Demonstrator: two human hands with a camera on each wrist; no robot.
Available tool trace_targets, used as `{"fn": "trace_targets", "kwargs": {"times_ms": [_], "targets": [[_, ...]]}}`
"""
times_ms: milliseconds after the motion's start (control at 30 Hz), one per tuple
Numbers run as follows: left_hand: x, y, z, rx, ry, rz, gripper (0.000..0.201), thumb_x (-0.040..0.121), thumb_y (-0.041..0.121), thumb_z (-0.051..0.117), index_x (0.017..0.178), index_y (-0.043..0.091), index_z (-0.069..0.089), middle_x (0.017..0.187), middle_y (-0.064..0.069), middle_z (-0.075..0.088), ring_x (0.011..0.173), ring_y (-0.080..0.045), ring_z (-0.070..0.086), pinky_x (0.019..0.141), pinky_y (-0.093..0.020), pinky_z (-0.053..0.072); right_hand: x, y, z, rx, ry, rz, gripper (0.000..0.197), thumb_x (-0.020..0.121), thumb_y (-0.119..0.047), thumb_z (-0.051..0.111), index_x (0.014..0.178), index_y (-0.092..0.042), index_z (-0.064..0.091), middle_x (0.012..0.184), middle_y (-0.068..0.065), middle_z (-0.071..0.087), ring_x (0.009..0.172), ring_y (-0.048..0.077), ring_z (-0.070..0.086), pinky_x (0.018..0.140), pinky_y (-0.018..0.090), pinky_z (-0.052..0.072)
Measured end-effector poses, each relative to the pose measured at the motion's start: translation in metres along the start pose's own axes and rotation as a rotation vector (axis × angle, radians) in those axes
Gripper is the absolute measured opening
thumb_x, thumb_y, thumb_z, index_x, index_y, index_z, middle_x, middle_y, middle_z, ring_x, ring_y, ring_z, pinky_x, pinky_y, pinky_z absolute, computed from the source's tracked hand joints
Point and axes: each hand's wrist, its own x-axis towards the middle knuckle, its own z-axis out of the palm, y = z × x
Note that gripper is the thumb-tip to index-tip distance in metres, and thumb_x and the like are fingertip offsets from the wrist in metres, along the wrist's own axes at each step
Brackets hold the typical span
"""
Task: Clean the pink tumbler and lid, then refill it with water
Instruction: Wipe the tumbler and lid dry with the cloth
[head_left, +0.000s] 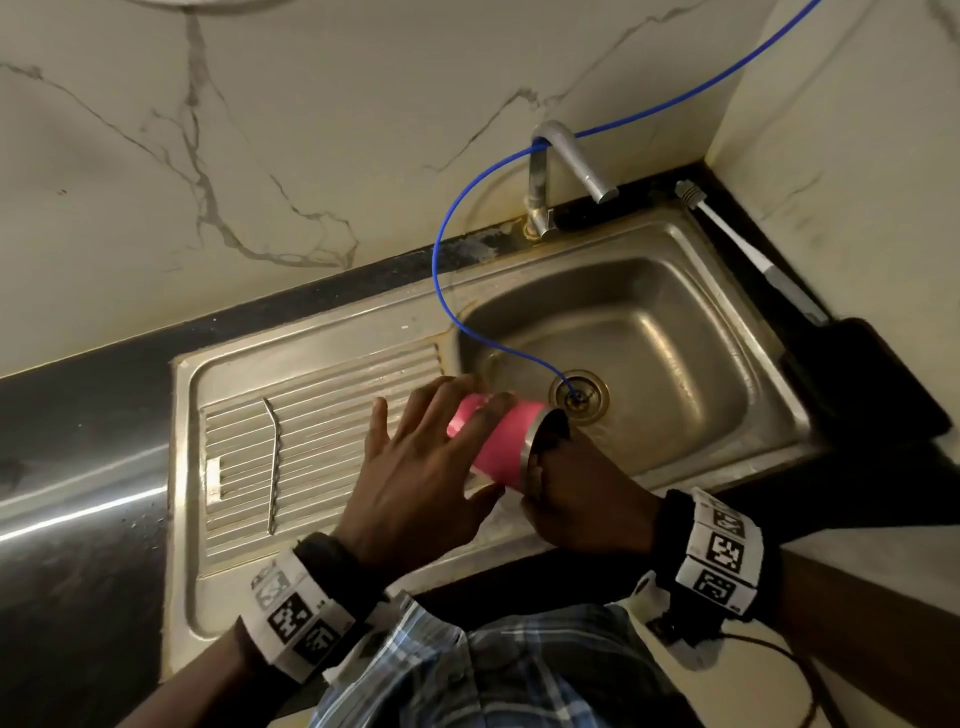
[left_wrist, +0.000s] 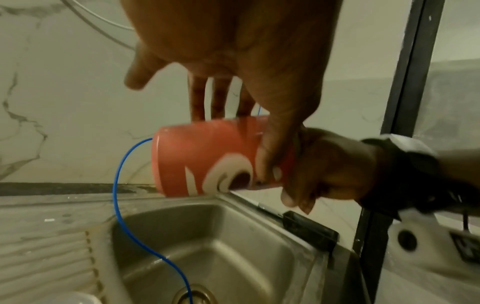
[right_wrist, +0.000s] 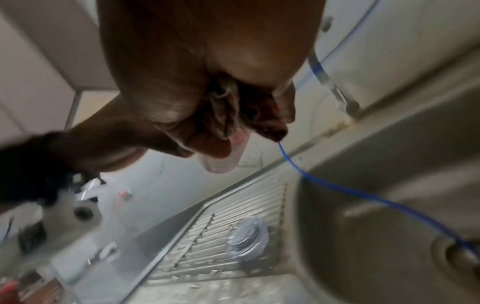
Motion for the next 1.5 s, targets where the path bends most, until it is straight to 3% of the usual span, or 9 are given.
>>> {"fn": "trace_targets", "kwargs": {"times_ms": [133, 333, 567, 833, 933, 1067, 1267, 1367, 1500], "targets": [[0.014, -0.016, -0.008, 0.068, -0.163, 0.092, 0.102, 0.067, 0.071, 0.079, 0.156, 0.043, 0.037, 0.159, 0.005, 0.041, 0.152, -0.024, 0.034, 0.109, -0.084, 0.029, 0.002, 0.005, 0.008, -0.436, -0.301, 0.000, 0.056, 0.075, -0.019, 0.058, 0.129, -0.014, 0.071, 0.136, 0.011, 0.068, 0.135, 0.033, 0.057, 0.116, 0.068, 0.029], [0.014, -0.011, 0.003, 0.141, 0.057, 0.168, 0.087, 0.068, 0.069, 0.078, 0.144, 0.032, 0.059, 0.137, 0.009, 0.061, 0.135, -0.023, 0.056, 0.113, -0.084, 0.020, 0.004, -0.009, -0.008, 0.037, -0.181, 0.128, 0.062, 0.073, -0.014, 0.053, 0.133, -0.014, 0.068, 0.135, -0.002, 0.067, 0.130, 0.014, 0.058, 0.110, 0.033, 0.046], [0.015, -0.008, 0.018, 0.176, 0.177, 0.133, 0.082, 0.070, 0.048, 0.076, 0.147, 0.026, 0.062, 0.136, 0.005, 0.064, 0.124, -0.028, 0.058, 0.118, -0.078, 0.020, 0.000, -0.034, -0.014, 0.866, 0.008, 0.520, 0.034, 0.085, 0.015, 0.068, 0.082, -0.018, 0.062, 0.054, -0.010, 0.057, 0.044, 0.004, 0.047, 0.043, 0.021, 0.038], [0.016, -0.036, 0.026, -0.092, 0.161, -0.223, 0.087, 0.075, 0.073, 0.072, 0.148, 0.029, 0.057, 0.135, 0.006, 0.060, 0.122, -0.026, 0.057, 0.112, -0.071, 0.038, -0.016, -0.037, -0.024, 1.020, 0.172, 0.472, 0.037, 0.097, -0.004, 0.068, 0.077, -0.034, 0.076, 0.051, 0.000, 0.054, 0.041, 0.011, 0.046, 0.042, 0.027, 0.044], [0.009, -0.049, 0.022, -0.378, 0.249, -0.350, 0.088, 0.066, 0.067, 0.086, 0.142, 0.030, 0.061, 0.129, 0.011, 0.060, 0.115, -0.011, 0.060, 0.096, -0.042, 0.053, -0.027, -0.024, -0.028, 1.095, 0.276, 0.540, 0.014, 0.092, -0.005, 0.071, 0.087, -0.017, 0.077, 0.067, 0.035, 0.055, 0.042, 0.040, 0.046, 0.045, 0.042, 0.054], [0.000, -0.046, 0.013, -0.657, 0.345, -0.381, 0.089, 0.059, 0.033, 0.104, 0.136, 0.032, 0.060, 0.129, 0.014, 0.060, 0.119, 0.008, 0.056, 0.097, -0.014, 0.045, -0.031, -0.014, -0.027, 1.256, 0.579, 0.618, 0.024, 0.074, -0.016, 0.080, 0.086, 0.004, 0.072, 0.054, 0.012, 0.065, 0.036, 0.022, 0.060, 0.043, 0.029, 0.056], [0.009, -0.018, 0.006, -0.713, 0.468, -0.317, 0.084, 0.063, 0.032, 0.105, 0.133, 0.030, 0.058, 0.130, 0.004, 0.064, 0.122, -0.012, 0.064, 0.099, -0.031, 0.053, -0.013, -0.040, -0.011, 1.184, 0.549, 0.506, 0.008, 0.075, -0.032, 0.081, 0.077, -0.024, 0.078, 0.068, 0.005, 0.069, 0.054, 0.020, 0.064, 0.049, 0.028, 0.052], [0.016, -0.013, 0.002, -0.699, 0.524, -0.362, 0.083, 0.061, 0.048, 0.102, 0.131, 0.033, 0.059, 0.127, 0.004, 0.064, 0.119, -0.015, 0.066, 0.095, -0.050, 0.057, -0.002, -0.065, -0.021, 1.160, 0.488, 0.427, 0.015, 0.086, -0.042, 0.076, 0.094, -0.029, 0.079, 0.090, 0.017, 0.069, 0.083, 0.041, 0.065, 0.072, 0.056, 0.055], [0.018, -0.005, -0.005, -0.758, 0.505, -0.343, 0.087, 0.060, 0.051, 0.100, 0.133, 0.023, 0.060, 0.128, 0.005, 0.065, 0.121, -0.018, 0.067, 0.094, -0.055, 0.056, 0.018, -0.063, -0.032, 1.178, 0.462, 0.437, 0.031, 0.099, -0.045, 0.051, 0.095, -0.034, 0.080, 0.085, 0.016, 0.074, 0.064, 0.024, 0.068, 0.053, 0.034, 0.050]]}}
